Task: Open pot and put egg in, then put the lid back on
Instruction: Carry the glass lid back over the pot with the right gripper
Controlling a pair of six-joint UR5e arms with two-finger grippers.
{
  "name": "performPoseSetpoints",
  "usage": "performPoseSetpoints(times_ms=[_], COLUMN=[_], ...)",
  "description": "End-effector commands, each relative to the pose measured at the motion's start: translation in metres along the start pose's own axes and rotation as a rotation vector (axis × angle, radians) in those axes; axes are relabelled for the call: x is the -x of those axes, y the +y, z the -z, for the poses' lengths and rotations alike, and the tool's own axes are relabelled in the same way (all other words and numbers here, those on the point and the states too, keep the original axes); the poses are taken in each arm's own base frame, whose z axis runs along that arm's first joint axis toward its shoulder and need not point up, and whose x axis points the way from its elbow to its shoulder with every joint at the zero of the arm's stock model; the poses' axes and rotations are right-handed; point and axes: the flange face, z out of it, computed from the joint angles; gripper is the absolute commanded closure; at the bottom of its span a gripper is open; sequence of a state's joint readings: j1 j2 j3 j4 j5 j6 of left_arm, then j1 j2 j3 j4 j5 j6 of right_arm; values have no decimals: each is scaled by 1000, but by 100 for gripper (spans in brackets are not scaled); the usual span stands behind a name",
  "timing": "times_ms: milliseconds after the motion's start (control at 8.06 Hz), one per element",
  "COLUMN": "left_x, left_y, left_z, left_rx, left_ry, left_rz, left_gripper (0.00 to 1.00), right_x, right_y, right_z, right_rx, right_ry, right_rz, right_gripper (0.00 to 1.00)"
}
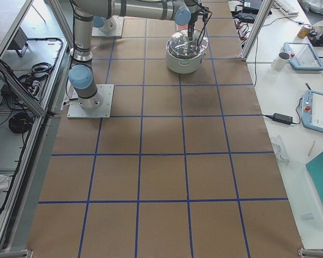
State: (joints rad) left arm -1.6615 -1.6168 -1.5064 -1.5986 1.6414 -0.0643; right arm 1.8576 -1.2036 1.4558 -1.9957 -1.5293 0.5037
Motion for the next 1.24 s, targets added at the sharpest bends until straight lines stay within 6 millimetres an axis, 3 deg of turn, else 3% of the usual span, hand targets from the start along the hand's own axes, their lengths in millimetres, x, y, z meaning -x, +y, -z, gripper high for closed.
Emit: performPoseSetpoints(times_ms=[0, 1117], left_x=[-2, -1], left_y=[0, -2], left_z=[-2, -3], left_rx=[7, 3], left_ry=[40, 28], left_rz=[5, 0], left_gripper=[0, 0], right_x=[-2, -1], right_y=[8, 6], right_z=[-9, -17], right_rx=[65, 68], right_ry=[36, 41], right_rz=[9, 23], right_gripper=[100, 100])
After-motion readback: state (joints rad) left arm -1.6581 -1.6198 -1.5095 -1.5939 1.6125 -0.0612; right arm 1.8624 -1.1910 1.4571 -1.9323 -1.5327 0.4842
